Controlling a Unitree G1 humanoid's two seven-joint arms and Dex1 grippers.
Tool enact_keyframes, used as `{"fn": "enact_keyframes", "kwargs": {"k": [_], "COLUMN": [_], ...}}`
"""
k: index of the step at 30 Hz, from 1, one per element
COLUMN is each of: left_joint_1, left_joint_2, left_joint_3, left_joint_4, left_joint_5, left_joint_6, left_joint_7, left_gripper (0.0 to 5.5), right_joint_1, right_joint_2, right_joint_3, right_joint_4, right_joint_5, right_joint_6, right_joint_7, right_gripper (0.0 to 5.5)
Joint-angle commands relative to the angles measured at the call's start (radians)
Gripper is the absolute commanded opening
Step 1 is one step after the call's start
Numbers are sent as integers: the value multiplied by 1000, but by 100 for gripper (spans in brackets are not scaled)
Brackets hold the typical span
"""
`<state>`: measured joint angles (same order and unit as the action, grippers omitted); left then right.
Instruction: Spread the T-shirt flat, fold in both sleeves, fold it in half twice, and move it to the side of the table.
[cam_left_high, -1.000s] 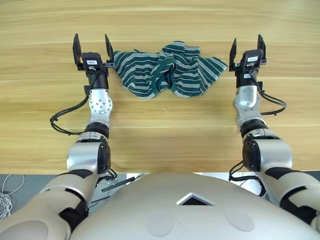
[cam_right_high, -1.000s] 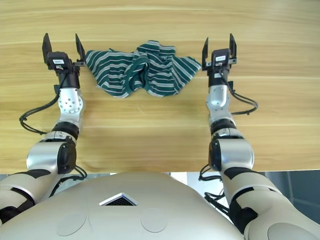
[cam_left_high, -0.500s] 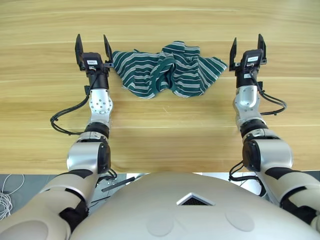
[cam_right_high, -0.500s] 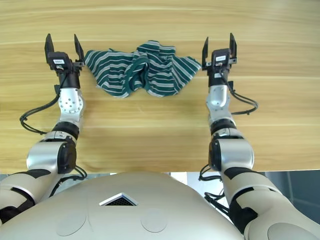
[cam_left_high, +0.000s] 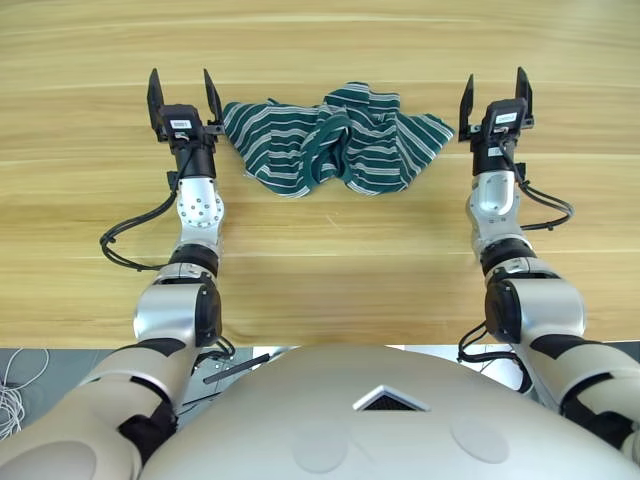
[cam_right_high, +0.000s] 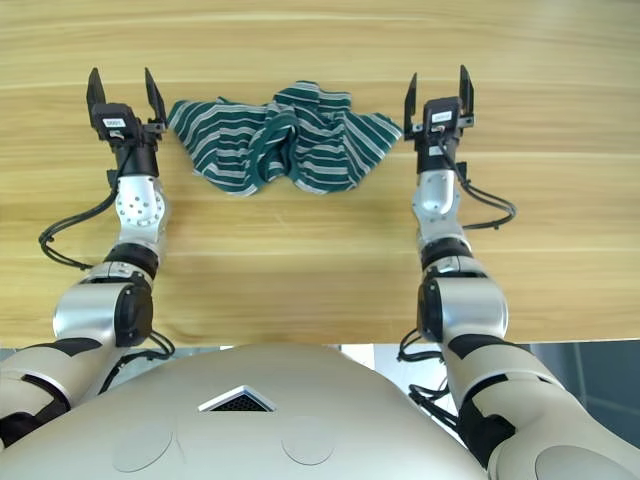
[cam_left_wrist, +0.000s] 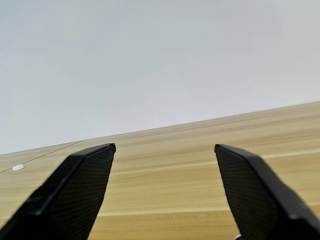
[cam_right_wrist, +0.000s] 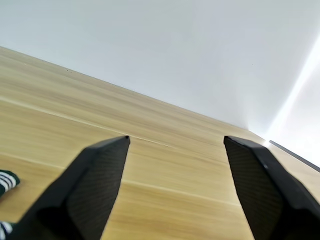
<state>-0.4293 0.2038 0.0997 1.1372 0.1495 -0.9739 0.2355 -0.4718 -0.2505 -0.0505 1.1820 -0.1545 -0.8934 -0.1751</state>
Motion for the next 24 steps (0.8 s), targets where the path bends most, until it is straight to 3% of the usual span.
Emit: {"fn": "enact_keyframes", "kwargs": {"k": [1, 18, 24], "left_joint_1": [-15, -13, 110], "left_joint_2": [-1, -4, -1], "left_joint_3": [10, 15, 5], "left_joint_4": [10, 7, -200], "left_joint_5": [-18, -56, -278], "left_joint_6": [17, 3, -67], "left_joint_7": [-6, -47, -400], "left_gripper": [370, 370, 370], "right_joint_1": [5, 4, 122], "right_joint_2": [-2, 2, -37], "right_joint_3": [-3, 3, 83], "right_joint_4": [-1, -4, -144], "right_joint_5": [2, 0, -114], "right_joint_6": [2, -4, -104], "right_joint_7": [5, 18, 10], "right_gripper": [346, 346, 346]}}
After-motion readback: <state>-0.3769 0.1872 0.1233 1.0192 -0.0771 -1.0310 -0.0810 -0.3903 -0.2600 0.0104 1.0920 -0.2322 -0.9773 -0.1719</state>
